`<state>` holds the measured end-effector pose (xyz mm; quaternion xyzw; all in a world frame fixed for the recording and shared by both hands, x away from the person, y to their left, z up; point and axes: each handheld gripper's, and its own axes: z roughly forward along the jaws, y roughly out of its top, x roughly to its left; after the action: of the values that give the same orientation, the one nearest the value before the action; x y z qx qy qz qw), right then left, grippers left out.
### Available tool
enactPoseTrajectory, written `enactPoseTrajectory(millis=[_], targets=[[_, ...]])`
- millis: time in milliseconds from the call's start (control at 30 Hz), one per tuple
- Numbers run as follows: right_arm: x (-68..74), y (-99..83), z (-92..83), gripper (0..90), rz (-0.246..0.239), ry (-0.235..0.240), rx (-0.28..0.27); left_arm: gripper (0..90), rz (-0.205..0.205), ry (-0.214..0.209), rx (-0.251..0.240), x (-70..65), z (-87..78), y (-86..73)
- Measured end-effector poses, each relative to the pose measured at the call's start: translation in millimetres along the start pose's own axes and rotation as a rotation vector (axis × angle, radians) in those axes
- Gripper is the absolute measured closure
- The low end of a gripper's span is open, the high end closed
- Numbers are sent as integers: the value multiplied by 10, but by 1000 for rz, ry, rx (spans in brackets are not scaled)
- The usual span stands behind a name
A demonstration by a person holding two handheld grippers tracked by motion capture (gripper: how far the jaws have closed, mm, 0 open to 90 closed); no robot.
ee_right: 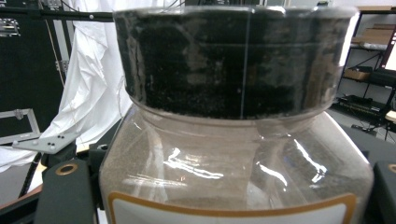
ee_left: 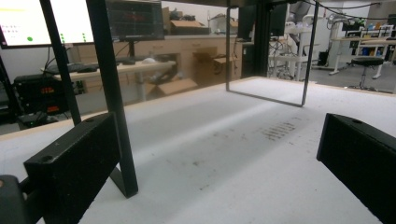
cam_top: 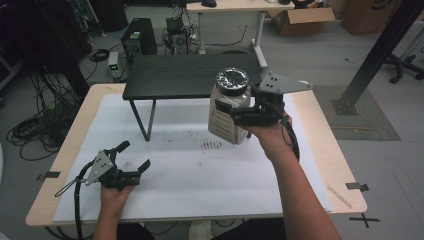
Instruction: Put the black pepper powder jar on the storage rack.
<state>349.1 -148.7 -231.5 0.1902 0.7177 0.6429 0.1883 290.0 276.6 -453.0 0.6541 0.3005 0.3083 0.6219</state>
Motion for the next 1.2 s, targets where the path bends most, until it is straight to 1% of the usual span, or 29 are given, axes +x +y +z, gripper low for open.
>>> enactPoseTrajectory(millis=[267,500,833,1200], targets=[[-19,171,38,226,-1,8,-9,2,0,1,2,1,-2,0],[-73,312,66,226,9,10,-15,2,-1,1,2,2,-2,0],[-202,506,136,226,22,-5,-27,2,-2,0,1,1,-2,0],[-358,606,312,225,31,-30,-9,2,-5,0,0,5,-1,0]])
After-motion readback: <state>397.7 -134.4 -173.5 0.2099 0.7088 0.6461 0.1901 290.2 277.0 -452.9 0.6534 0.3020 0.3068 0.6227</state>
